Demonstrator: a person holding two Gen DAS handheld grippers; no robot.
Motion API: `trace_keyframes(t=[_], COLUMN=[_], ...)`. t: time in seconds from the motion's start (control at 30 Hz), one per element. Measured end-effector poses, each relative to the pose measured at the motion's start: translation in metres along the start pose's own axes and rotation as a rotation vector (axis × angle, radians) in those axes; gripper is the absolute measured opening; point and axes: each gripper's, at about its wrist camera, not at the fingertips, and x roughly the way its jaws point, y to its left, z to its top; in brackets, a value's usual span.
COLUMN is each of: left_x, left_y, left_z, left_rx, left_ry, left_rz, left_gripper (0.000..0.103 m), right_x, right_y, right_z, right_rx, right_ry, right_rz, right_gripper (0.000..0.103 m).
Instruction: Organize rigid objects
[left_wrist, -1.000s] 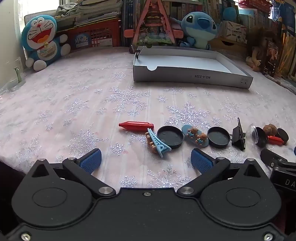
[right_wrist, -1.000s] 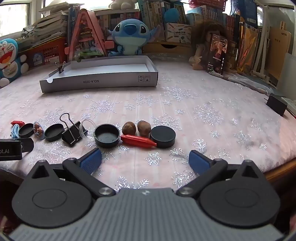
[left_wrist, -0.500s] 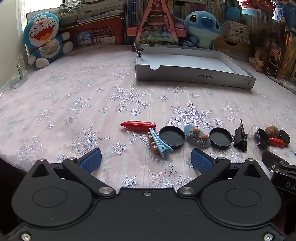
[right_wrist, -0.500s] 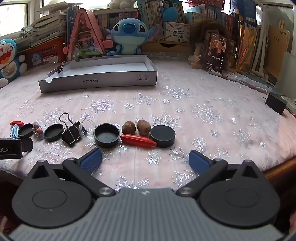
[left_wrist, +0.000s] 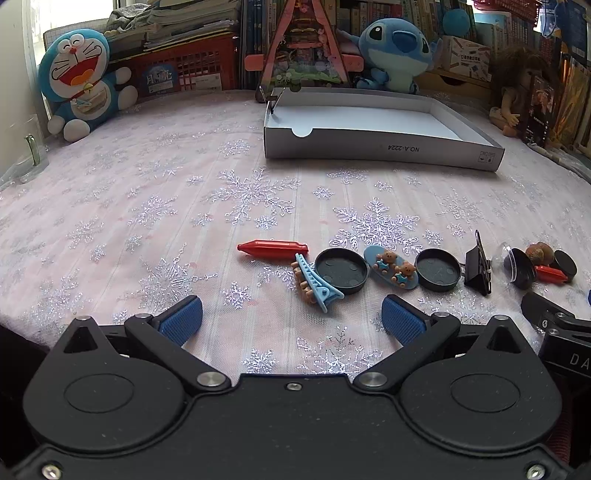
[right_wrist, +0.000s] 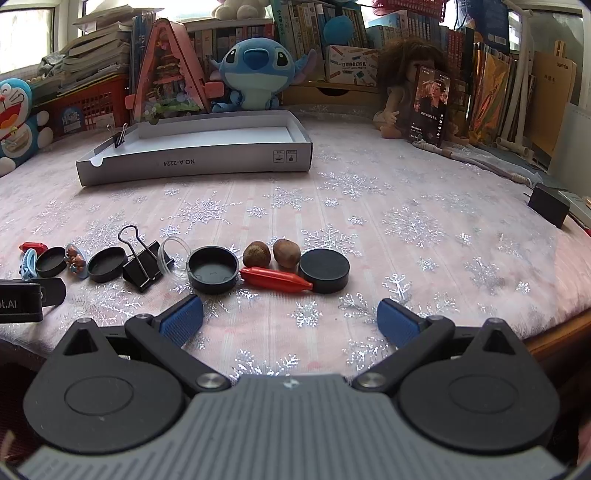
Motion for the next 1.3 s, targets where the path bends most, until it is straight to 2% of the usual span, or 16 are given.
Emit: trace_keyframes(t=[1.3], left_x=[-0.0008], left_y=[0.0004], left_z=[0.0012], left_rx=[0.001], left_ry=[0.0], left_rz=[0.0], left_gripper=[0.103], right_x=[-0.0029], right_y=[-0.0016], right_z=[-0.0034], right_rx=[0.01], right_ry=[-0.02], right_rz=[-0.002], right_gripper=[0.103])
